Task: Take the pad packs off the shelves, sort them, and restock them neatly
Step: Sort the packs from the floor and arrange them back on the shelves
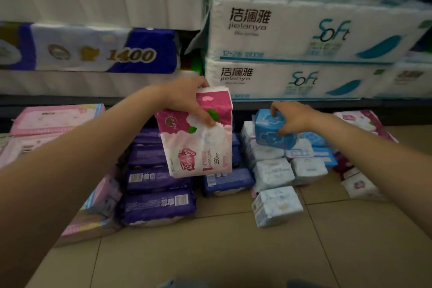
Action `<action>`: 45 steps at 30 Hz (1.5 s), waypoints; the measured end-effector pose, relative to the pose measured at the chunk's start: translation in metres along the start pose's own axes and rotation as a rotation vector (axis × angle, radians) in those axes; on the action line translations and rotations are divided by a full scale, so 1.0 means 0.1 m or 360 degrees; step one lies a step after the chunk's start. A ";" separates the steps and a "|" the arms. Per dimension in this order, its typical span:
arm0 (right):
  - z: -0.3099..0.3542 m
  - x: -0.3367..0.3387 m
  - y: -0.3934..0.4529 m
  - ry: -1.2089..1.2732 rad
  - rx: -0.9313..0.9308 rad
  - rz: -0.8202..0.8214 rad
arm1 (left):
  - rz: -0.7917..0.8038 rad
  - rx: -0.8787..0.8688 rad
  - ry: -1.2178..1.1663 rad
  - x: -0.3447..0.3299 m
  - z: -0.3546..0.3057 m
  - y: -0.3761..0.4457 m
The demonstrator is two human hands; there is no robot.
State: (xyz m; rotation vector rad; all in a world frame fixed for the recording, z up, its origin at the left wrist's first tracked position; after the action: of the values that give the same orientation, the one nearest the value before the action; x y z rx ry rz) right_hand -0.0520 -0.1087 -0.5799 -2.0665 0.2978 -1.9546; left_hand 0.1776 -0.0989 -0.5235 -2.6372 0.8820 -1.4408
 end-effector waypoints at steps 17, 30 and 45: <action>-2.18 -1.43 -0.53 0.0017 -0.0112 0.0434 | 0.0084 -0.0094 0.0113 -0.78 -1.62 1.12; -2.52 -1.45 -0.37 0.0951 -0.0114 -0.0309 | 0.0265 0.0087 0.0096 -1.38 -2.16 1.73; -3.44 0.03 -0.55 0.0619 -0.0182 -0.0671 | -0.0139 -0.0198 -0.0376 -1.62 -2.82 2.39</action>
State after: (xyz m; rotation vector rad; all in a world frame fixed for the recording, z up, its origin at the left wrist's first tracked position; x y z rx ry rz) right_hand -0.3968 -0.0790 -0.5434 -1.9182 0.0497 -2.6529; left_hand -0.2218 -0.1518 -0.5504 -2.8921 0.8678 -1.0892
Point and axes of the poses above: each hand's wrist, its own y-axis towards the middle knuckle, its own x-axis out of the back of the hand, z = x × y, the point moved 9 cm from there along y, towards the middle knuckle, and after that the axes turned 4 degrees about -x, right-handed, at the moved point
